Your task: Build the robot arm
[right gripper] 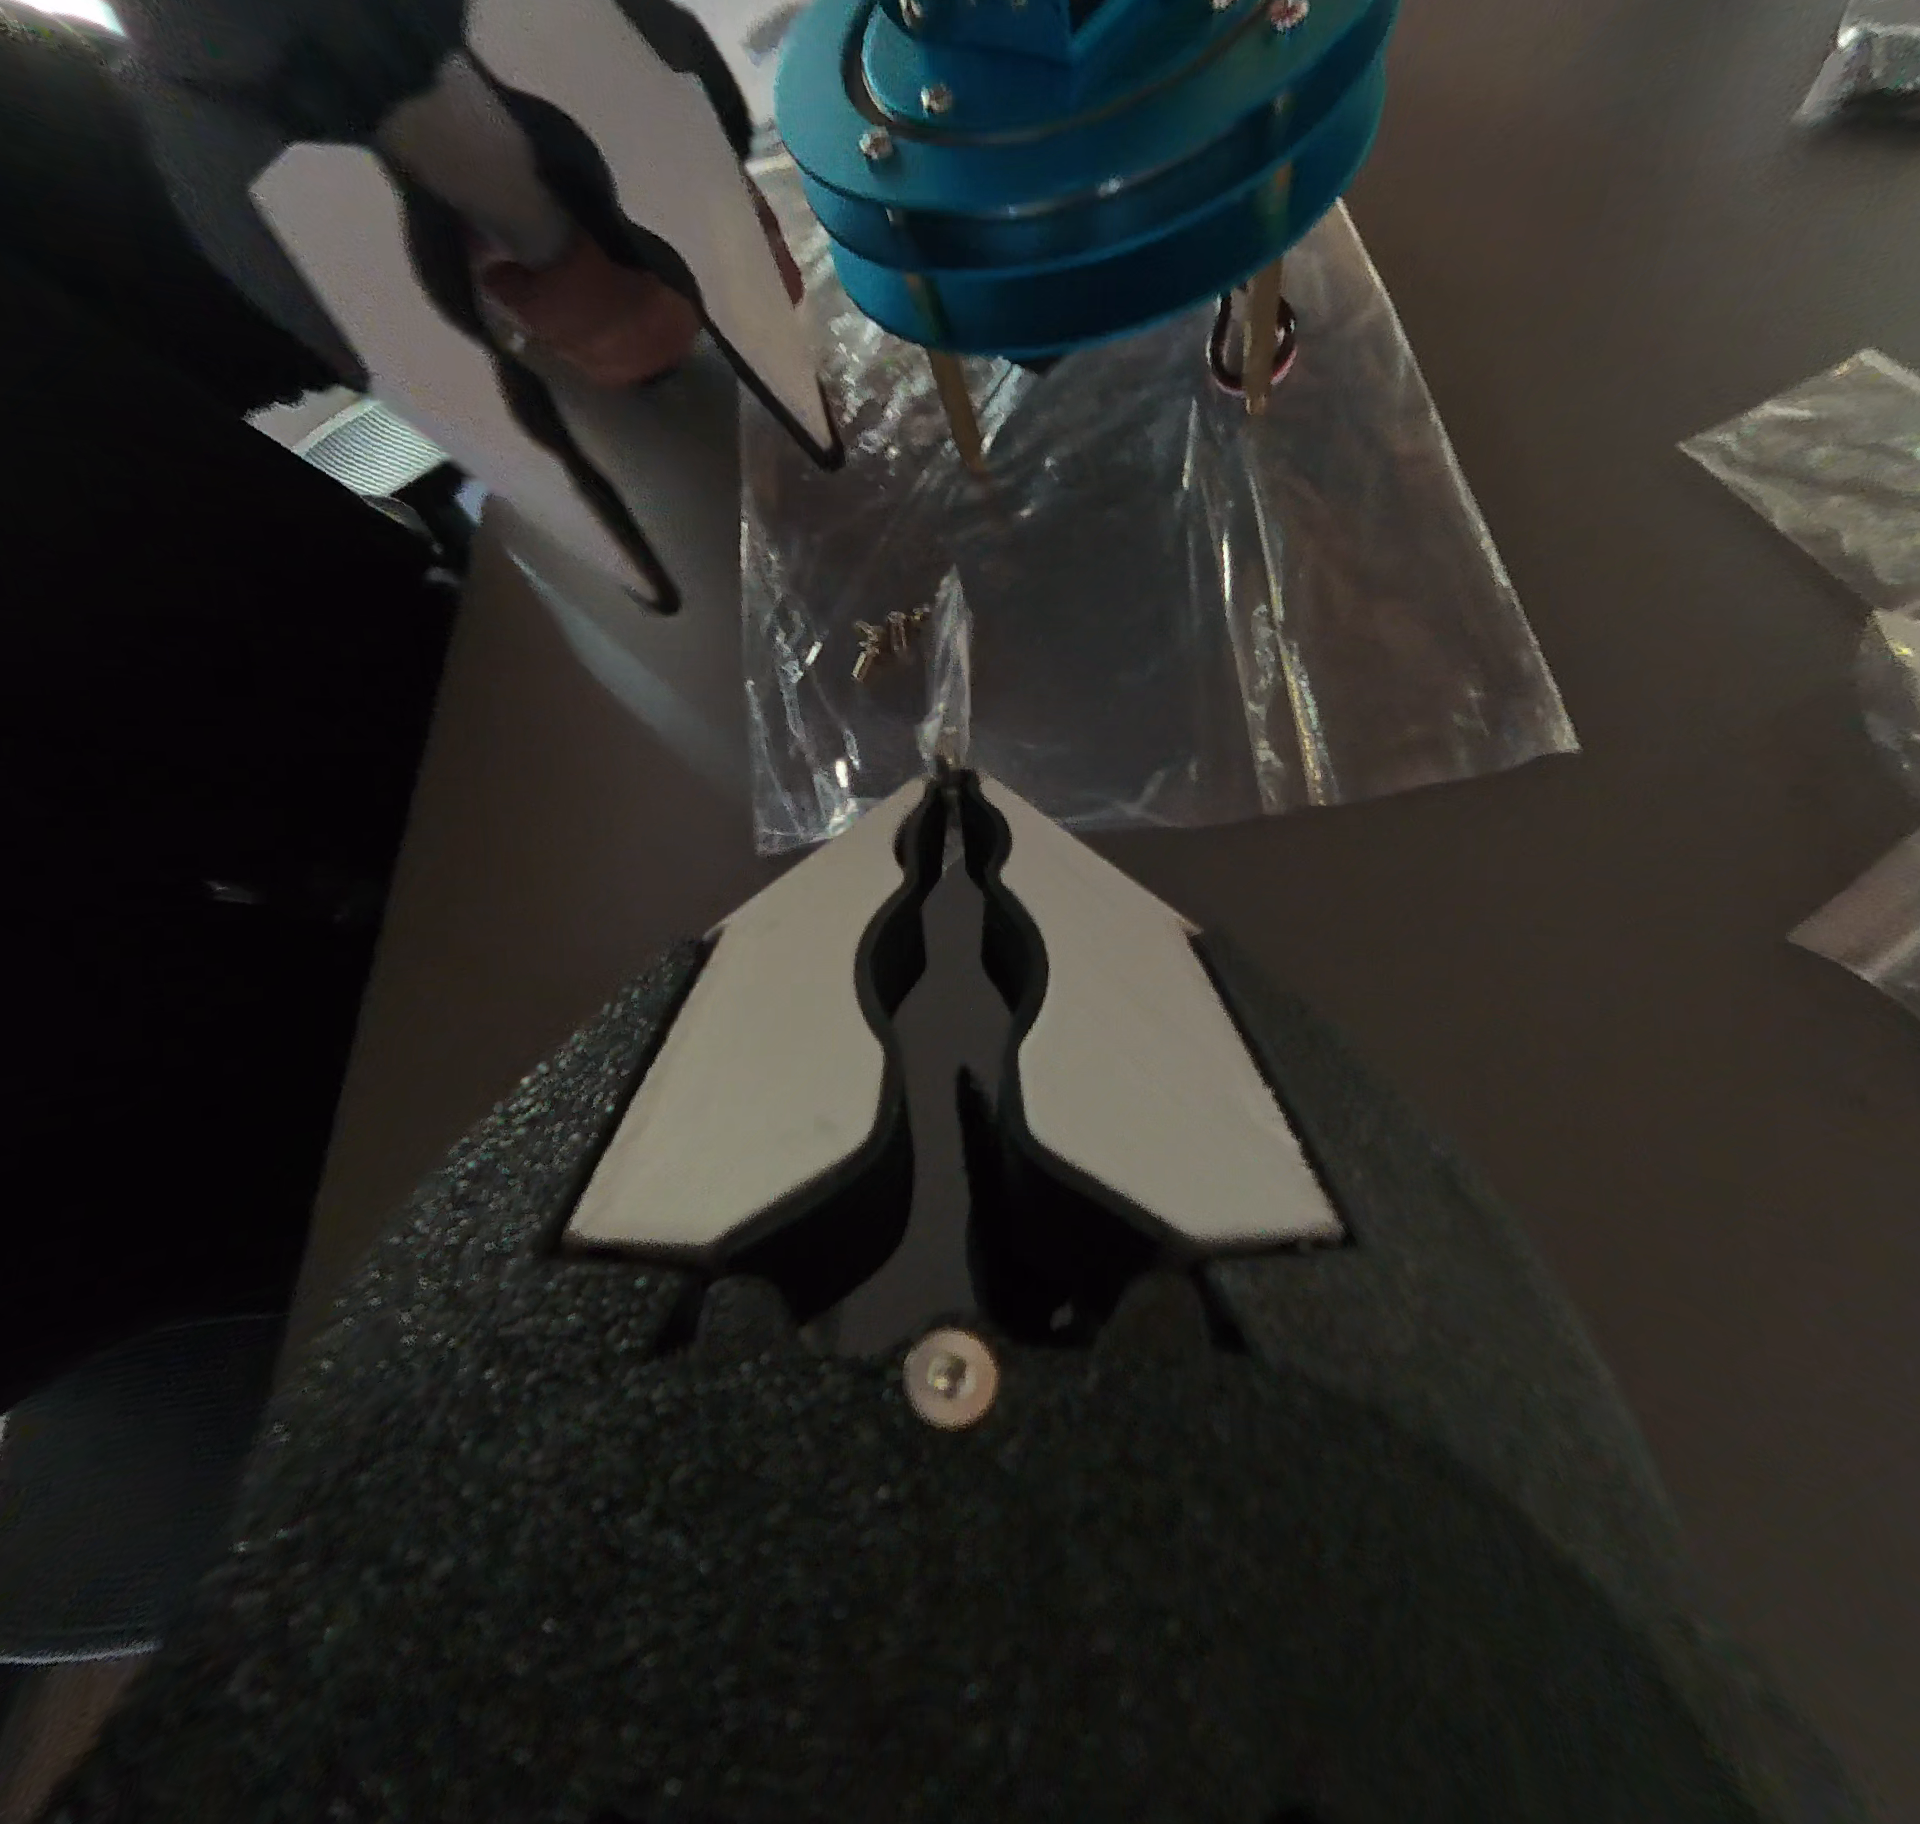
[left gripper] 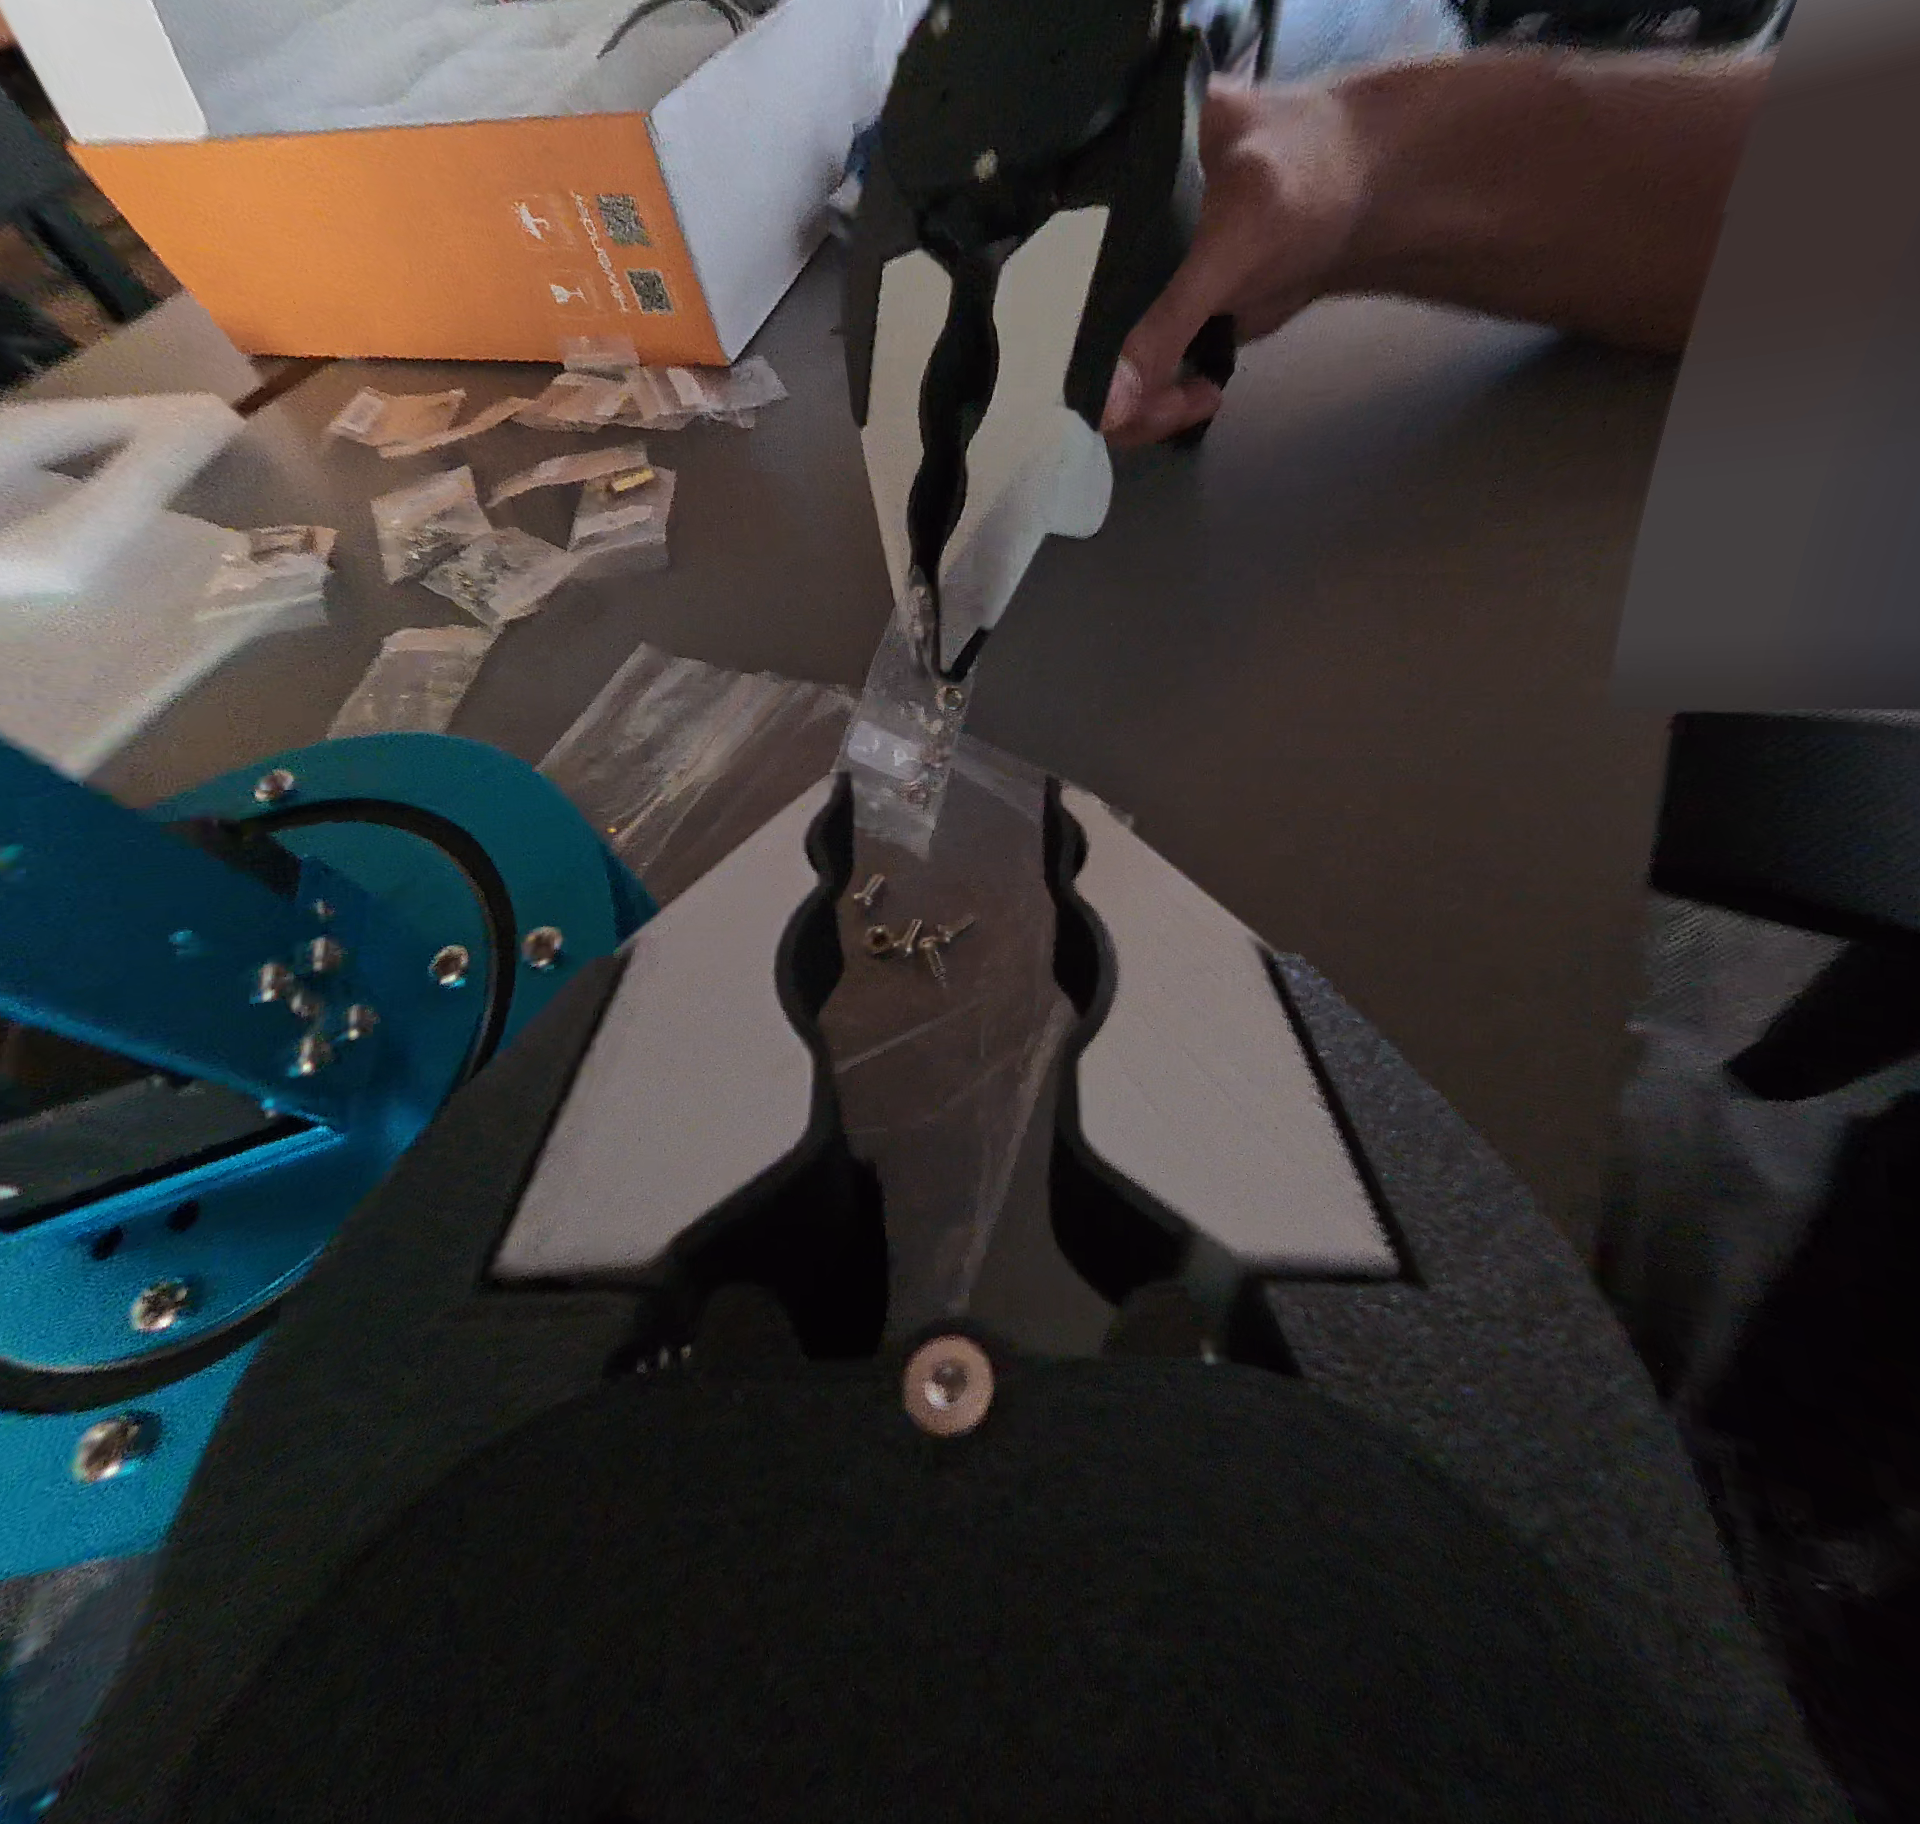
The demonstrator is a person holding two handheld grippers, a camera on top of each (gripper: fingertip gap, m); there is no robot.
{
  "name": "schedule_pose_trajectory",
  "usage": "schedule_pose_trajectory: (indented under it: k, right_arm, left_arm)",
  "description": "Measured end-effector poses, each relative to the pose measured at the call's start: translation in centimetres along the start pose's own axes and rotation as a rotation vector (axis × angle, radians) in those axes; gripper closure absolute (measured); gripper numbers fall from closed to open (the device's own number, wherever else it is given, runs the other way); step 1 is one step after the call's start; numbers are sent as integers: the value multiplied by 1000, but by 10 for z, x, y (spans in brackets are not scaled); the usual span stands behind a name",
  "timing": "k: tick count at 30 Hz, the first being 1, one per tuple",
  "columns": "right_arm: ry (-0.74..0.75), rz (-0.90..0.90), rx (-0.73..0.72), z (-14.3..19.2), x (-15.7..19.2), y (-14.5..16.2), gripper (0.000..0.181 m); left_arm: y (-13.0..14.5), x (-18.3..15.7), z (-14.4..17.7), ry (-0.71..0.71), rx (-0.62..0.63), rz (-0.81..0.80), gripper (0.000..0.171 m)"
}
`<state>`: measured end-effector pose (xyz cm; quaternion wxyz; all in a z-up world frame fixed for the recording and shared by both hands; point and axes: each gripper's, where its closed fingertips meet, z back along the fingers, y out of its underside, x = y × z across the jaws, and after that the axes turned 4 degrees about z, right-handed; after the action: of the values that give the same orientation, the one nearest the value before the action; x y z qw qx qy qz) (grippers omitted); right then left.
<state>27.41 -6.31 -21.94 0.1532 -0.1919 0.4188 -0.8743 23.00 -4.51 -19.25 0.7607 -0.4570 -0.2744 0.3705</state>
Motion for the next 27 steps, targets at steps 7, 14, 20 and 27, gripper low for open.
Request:
schedule_pose_trajectory:
  k: [7, 14, 20, 27]
  right_arm:
    - [99, 150, 50, -5, 9, -4, 179]
    - [145, 218, 50, -4, 10, -6, 179]
    - [160, 214, 67, -6, 7, -3, 179]
    - [152, 210, 62, -6, 9, -4, 179]
  left_arm:
    - [0, 3, -19, -75, 78, -36, 122]
    - [17, 0, -29, -73, 169, -69, 122]
    - [23, -5, -29, -80, 207, -128, 123]
    - [21, -4, -29, -79, 196, -131, 129]
